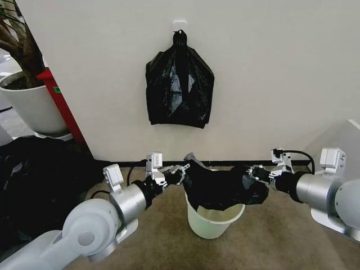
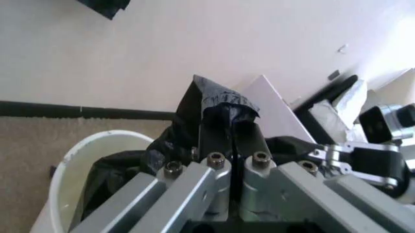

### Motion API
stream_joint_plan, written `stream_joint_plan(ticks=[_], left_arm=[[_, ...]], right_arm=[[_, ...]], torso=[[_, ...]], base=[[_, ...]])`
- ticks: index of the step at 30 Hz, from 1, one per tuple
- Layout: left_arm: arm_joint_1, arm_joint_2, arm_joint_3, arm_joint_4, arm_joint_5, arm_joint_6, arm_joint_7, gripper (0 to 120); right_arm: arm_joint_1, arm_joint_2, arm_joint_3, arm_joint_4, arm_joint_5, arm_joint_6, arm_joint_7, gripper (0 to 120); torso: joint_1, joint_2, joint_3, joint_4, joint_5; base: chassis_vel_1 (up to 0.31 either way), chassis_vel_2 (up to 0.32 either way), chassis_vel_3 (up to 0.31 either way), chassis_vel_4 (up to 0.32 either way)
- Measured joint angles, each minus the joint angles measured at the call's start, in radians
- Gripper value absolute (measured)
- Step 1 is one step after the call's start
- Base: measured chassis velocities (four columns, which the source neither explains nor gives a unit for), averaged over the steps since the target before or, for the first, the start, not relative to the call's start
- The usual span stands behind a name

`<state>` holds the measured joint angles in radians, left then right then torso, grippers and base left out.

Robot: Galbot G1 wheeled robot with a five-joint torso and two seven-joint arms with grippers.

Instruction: Place the garbage bag over the trash bin.

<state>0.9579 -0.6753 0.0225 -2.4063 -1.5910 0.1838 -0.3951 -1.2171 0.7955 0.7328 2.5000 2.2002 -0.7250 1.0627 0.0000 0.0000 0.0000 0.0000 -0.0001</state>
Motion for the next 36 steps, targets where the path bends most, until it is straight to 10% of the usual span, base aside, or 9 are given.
stream_joint_plan(ticks=[9, 15, 36], left_arm=[[-0.007, -0.041, 0.034, 0.103, 0.067, 0.018, -0.019, 0], [-0.008, -0.126, 0.101, 0.322, 0.139, 0.022, -0.012, 0], [0.093, 0.035, -0.007, 0.004, 0.090, 0.171, -0.203, 0]], right_arm=[[0.042, 0.039, -0.079, -0.154, 0.033, -0.004, -0.023, 0], [0.067, 0.143, -0.178, -0.392, -0.088, -0.005, -0.053, 0], [-0.107, 0.107, -0.083, -0.094, 0.043, 0.028, 0.247, 0]], torso=[[0.000, 0.000, 0.000, -0.0001, 0.0003], [0.000, 0.000, 0.000, 0.0000, 0.0001], [0.000, 0.000, 0.000, -0.0001, 0.0000]], base=[[0.000, 0.000, 0.000, 0.000], [0.000, 0.000, 0.000, 0.000], [0.000, 0.000, 0.000, 0.000]])
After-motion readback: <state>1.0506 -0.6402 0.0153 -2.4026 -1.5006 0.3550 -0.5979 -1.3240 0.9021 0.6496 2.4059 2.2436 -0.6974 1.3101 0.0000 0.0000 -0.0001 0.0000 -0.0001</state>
